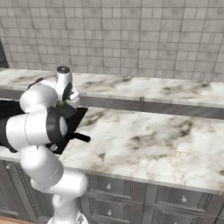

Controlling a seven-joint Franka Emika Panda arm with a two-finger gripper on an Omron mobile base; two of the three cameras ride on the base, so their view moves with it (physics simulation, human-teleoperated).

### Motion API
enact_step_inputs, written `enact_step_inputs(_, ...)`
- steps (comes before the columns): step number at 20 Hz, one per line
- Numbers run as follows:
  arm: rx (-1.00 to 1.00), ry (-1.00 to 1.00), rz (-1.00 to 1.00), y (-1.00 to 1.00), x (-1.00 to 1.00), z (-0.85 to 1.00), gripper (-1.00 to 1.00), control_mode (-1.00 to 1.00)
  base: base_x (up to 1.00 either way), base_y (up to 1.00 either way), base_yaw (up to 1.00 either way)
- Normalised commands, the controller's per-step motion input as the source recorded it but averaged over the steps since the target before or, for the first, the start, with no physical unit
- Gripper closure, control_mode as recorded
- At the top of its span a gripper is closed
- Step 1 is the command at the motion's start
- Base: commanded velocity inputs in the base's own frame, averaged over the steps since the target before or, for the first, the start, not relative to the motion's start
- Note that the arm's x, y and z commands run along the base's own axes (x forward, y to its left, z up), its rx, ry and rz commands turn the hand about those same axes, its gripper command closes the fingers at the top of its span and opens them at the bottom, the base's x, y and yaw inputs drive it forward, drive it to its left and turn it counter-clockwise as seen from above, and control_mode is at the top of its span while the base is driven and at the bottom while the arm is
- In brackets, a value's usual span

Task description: Place both pans onto different burners. Then place the avocado and the steak on different pans.

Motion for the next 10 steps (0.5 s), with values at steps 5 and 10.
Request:
enact_step_inputs(5, -0.04, 0.09, -0.04, 0.23, 0.33, -0.33, 1.00, -1.00, 0.00, 0.00, 0.00)
enact_step_inputs(10, -0.07, 0.05, -0.05, 0.29, 0.31, -0.19, 1.00, -1.00, 0.00, 0.00, 0.00)
